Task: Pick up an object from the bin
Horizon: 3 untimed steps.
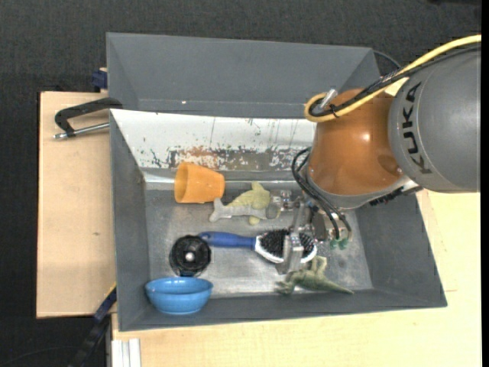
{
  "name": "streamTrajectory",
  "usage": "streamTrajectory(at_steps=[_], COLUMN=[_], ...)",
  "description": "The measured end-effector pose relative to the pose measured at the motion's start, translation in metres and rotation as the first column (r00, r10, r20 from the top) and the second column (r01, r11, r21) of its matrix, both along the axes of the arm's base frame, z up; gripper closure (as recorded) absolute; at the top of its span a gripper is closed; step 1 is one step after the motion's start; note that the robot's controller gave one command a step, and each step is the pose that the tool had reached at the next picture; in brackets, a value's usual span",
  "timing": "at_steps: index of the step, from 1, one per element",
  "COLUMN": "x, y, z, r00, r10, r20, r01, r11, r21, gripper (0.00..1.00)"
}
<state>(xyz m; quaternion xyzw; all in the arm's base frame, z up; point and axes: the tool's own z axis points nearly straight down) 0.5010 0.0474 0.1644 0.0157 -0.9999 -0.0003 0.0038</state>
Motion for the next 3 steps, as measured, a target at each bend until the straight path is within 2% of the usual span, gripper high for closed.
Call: streamTrajectory(at_steps=[1, 2, 3], x=[0.039, 0.039, 0.028], y=[-0.001, -0.001, 0.009], z=[-0.095, -0.094, 0.044], r00=[0.975, 0.976, 0.988], r10=[-0.220, -0.220, -0.155], r20=[0.004, 0.006, 0.019], r01=[0.220, 0.220, 0.155], r11=[0.975, 0.976, 0.988], r21=[0.000, 0.001, 0.004], gripper=[0.00, 1.00, 1.00])
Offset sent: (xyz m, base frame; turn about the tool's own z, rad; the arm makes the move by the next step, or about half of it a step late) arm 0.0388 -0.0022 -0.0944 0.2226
